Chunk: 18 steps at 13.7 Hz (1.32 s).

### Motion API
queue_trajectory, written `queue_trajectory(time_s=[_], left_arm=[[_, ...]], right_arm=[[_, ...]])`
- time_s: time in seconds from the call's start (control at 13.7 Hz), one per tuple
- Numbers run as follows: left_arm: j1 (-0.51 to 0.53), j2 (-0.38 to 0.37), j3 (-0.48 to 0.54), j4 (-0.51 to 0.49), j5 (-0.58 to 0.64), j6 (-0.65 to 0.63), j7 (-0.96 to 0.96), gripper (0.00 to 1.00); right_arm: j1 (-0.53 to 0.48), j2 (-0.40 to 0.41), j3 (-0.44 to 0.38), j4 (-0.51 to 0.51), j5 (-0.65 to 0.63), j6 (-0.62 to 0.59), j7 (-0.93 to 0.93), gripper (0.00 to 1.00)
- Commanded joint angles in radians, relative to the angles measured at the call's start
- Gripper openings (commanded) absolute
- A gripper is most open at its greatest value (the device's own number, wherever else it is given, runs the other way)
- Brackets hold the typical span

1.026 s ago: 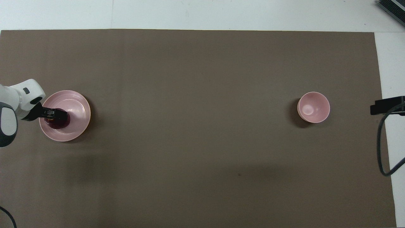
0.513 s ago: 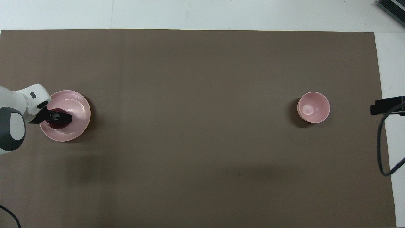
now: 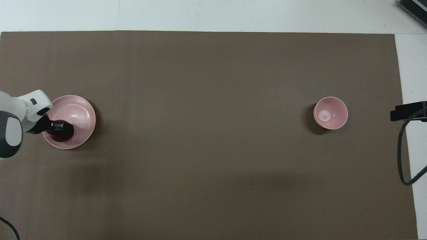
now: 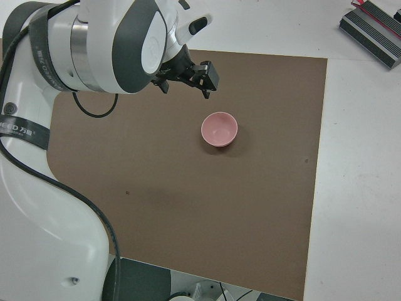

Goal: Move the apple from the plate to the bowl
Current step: 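Lift the apple with the left gripper while the right gripper reaches forward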

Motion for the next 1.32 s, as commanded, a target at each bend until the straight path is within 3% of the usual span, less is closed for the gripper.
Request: queue_trajectory(time_s=[0.0,0.22,0.51,0.81,1.25], left_arm=[[0.008,0.025,-0.005,0.105,0.016,-0.121,-0.021,0.0],[-0.007,0.072,-0.005,0.234,0.016,-0.273,-0.026,0.0],[-0.054,0.131,-0.007,0.4,0.016,-0.445,-0.18,0.0],[-0.087,0.138,-0.011,0.439,-0.007,-0.538,-0.271,0.0],[-0.153,0.138,-0.014,0.486,-0.232,-0.686,-0.59,0.0]], right_arm=[[-0.009,-0.014,0.004,-0.016,0.006,0.006,-0.009,1.0],[-0.01,-0.014,0.004,-0.016,0.006,0.006,-0.009,1.0],[-0.009,-0.014,0.004,-0.016,0.006,0.006,-0.009,1.0],[0.001,-0.018,0.004,-0.018,0.006,-0.038,-0.014,1.0],[-0.004,-0.021,0.007,-0.013,0.004,-0.077,-0.018,1.0]])
